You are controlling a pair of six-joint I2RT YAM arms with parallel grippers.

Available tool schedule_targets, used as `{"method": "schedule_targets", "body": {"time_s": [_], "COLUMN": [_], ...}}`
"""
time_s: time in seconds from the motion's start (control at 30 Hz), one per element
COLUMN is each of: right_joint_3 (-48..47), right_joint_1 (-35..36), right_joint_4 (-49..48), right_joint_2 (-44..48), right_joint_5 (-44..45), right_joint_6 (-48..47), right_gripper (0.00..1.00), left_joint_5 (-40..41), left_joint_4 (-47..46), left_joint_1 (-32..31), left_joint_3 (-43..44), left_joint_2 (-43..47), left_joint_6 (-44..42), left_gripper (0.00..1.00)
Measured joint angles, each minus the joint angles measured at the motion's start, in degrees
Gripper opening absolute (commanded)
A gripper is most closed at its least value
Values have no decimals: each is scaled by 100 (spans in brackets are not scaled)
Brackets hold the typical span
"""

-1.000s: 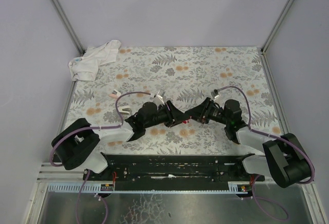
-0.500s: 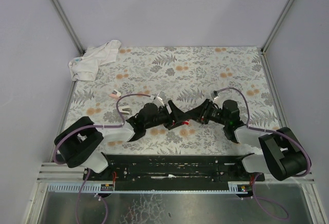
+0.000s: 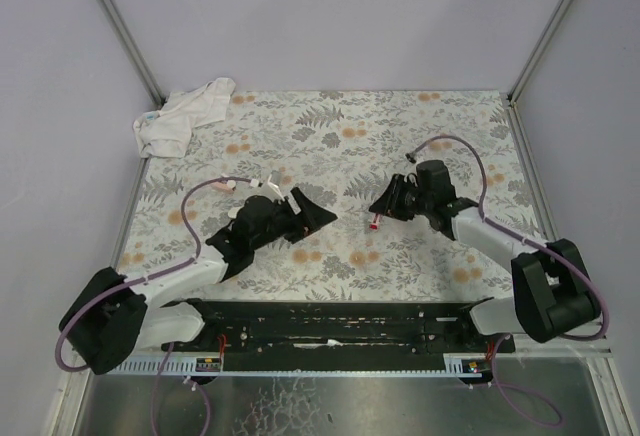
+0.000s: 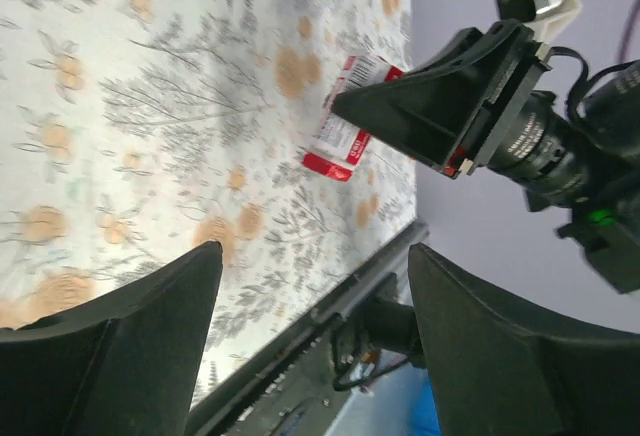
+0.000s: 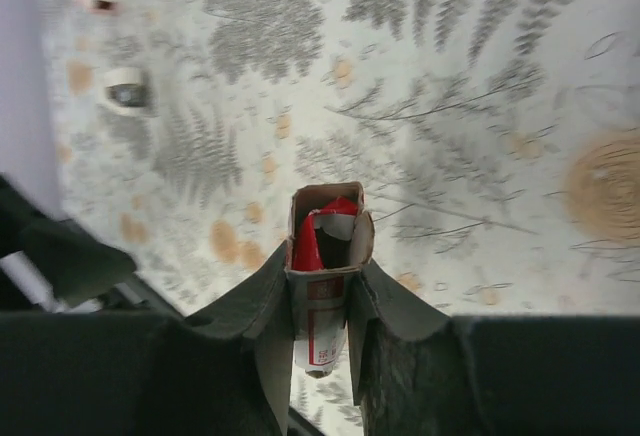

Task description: Load the staples into the stapler

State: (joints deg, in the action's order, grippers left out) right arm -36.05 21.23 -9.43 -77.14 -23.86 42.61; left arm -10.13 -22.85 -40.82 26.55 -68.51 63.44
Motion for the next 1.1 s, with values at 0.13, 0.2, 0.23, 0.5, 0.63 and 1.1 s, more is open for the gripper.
{"method": "schedule_targets", "body": {"time_s": [0.13,0.2,0.23,0.5,0.63,1.1], "right_joint_3": [-872,-1259,-1508,-2918,-3298,-4188], "right_joint_1": [170,319,426,1134,1513,2540], "right_joint_4": [1276,1843,2227,3877,4400,5320], "right_joint_2": [-459,-717,-881,-2017,-2538,-3633], "right_joint_5": [868,1294,1585,3388,4124,5165], "right_joint_6": [-896,-1241,-1421,-2129,-2223,-2208], "right_gripper": [28,28,28,27,28,62], "left_joint_5": [118,155,166,179,179,225], "left_joint_4": [706,1010,1147,1829,2028,2505], "left_joint_1": [254,345,391,638,688,789], "left_joint_3": [4,13,13,48,50,55], "left_joint_2": [472,660,758,1311,1462,1899], "left_joint_6": [-431,-614,-702,-1123,-1217,-1362], "left_gripper": [74,73,73,73,73,74]}}
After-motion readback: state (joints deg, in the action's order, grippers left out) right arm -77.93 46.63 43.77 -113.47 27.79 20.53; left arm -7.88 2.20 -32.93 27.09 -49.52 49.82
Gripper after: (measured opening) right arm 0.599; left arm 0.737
